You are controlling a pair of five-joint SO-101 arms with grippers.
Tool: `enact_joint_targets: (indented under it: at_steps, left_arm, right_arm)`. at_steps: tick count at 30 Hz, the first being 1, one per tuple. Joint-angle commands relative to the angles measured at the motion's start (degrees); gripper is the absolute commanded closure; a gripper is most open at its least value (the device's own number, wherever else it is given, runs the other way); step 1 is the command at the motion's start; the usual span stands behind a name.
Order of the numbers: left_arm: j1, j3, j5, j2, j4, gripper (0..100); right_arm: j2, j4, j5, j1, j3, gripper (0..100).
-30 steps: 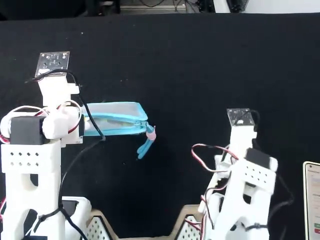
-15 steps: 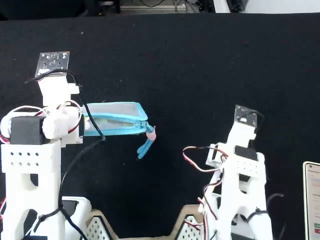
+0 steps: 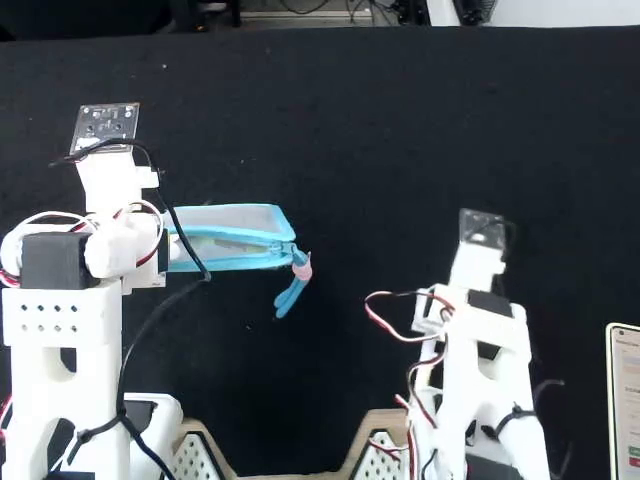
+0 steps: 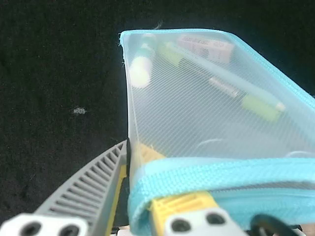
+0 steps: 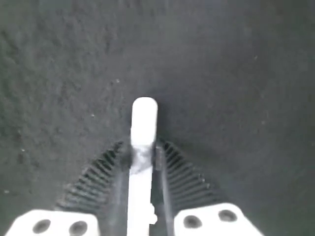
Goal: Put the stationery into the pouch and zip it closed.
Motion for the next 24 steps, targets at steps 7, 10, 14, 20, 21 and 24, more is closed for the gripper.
enact_joint_targets:
  at_steps: [7, 10, 14, 20, 21, 24]
  left_arm:
    - [-1.36, 0.22, -0.18, 0.18, 0.26, 97]
    - [-1.36, 0.22, -0.18, 0.18, 0.26, 97]
    - [-1.36, 1.19, -0.18, 0.18, -0.09, 97]
    - [-1.36, 2.07, -0.18, 0.18, -0.26, 97]
    - [-1.36, 2.07, -0.18, 0.18, -0.26, 97]
    - [-1.36, 2.15, -0.18, 0.18, -0.26, 97]
  right_arm:
    - [-12.0, -0.18, 9.67, -1.23, -10.86, 98.8]
    - [-14.46, -0.53, 9.85, -1.76, -14.37, 98.8]
    - [-15.6, -0.26, 19.08, -6.42, -14.55, 98.7]
    - [-15.96, -4.66, 38.95, -13.8, 0.57, 98.7]
    - [-15.96, -6.77, 40.35, -14.51, 3.03, 98.6]
    - [-15.96, -10.73, 40.79, -16.26, 8.04, 98.4]
